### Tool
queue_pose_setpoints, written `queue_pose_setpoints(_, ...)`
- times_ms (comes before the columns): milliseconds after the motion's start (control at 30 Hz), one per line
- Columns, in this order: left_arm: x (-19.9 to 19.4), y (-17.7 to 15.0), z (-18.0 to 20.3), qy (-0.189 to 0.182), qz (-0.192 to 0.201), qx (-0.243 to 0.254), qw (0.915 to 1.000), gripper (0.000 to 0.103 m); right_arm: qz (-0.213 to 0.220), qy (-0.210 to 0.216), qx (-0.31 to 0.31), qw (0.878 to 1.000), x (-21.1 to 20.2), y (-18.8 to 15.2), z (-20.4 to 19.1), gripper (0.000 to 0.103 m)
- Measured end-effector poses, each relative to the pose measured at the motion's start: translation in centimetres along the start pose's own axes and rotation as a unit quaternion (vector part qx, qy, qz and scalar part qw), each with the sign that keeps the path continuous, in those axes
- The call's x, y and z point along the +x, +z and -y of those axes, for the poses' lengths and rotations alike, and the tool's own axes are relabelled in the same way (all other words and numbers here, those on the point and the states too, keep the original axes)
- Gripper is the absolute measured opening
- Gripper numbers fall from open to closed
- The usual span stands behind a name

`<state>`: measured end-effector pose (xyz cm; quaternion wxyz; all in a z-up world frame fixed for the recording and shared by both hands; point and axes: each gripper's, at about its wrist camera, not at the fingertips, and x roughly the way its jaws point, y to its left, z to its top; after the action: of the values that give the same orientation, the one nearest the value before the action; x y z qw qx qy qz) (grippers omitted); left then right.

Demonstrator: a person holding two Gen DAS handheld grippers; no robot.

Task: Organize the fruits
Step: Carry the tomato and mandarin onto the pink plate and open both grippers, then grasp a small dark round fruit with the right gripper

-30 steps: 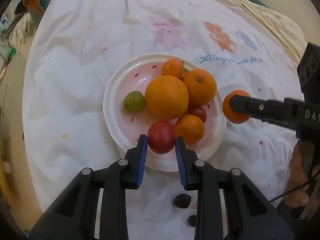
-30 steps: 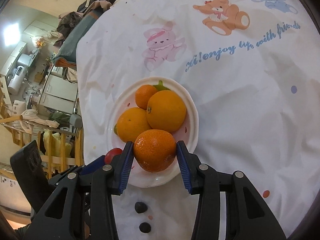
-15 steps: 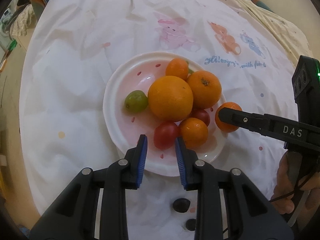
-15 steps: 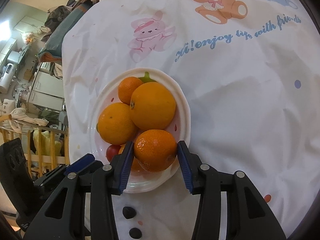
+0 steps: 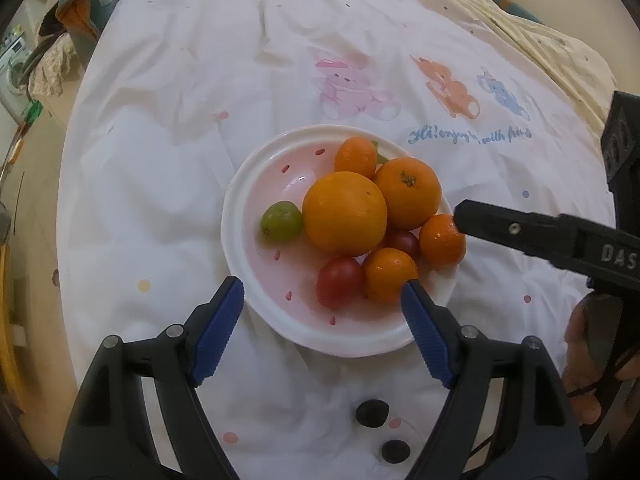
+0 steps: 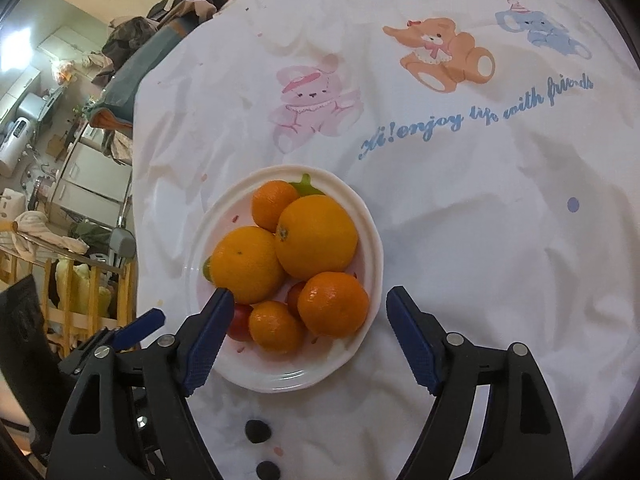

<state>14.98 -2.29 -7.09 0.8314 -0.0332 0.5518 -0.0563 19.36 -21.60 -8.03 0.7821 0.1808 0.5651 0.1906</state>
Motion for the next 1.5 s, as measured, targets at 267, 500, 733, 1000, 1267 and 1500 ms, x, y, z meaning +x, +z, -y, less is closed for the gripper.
queue_pose_setpoints(267, -1.3, -0.4, -0.8, 0.024, 0.029, -0.011, 0.9992, 0.078, 0.028, 0.003, -0.003, 1.000, -2.7, -0.4, -0.6, 0.081)
queue_pose_setpoints(500, -4.7, -1.3, -1.6, 0.037, 0.073, -0.021, 0.9964, 0.078, 0.046, 0.003, -0.006, 0.999, -6.1, -2.3, -0.9, 0.081)
queue_pose_setpoints(733, -7.5, -2.6, -1.8, 0.044, 0.087, -0.029, 0.9948, 0.078, 0.041, 0.006, -0.004, 0.999, -8.0, -5.4, -0.8, 0.081)
queue_pose_setpoints(1000, -9.7, -4.9, -3.0, 0.039, 0.091, -0.054, 0.9936, 0.078, 0.023, -0.005, -0.006, 1.000, -8.1, -8.3, -0.7, 0.081)
queue_pose_setpoints(1267, -9.6, -6.9, -3.4, 0.022, 0.081, -0.071, 0.9939, 0.078, 0.004, -0.018, -0.008, 1.000, -7.1, -9.6, -0.8, 0.081)
queue_pose_setpoints(1500, -9.5, -6.7, -2.7, 0.041, 0.099, -0.059, 0.9925, 0.083, -0.042, -0.031, -0.017, 0.998, -4.3, -10.3, -0.9, 0.081)
